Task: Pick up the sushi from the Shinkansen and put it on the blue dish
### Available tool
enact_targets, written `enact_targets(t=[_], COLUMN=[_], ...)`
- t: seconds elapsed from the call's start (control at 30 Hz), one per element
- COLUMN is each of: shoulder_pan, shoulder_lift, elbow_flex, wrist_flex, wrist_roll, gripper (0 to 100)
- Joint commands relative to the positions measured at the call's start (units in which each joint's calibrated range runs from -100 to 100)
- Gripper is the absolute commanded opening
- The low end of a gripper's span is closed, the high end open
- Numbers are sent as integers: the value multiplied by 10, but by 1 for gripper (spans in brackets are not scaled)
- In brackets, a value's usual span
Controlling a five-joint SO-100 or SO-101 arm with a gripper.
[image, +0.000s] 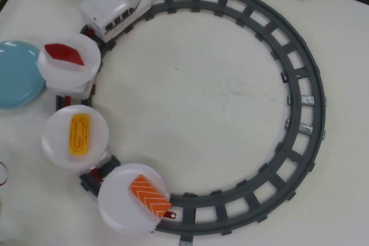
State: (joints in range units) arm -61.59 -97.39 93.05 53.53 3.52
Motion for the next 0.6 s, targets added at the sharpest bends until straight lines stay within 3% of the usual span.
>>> enact_targets(t=[0.0,0.27,0.57], shoulder_pan=[33,117,130], shoulder_lift=[4,77,409], elbow_flex=[-68,-187,-389], wrist_flex=[4,4,25], wrist_roll=[12,47,98], gripper=[3,8,8])
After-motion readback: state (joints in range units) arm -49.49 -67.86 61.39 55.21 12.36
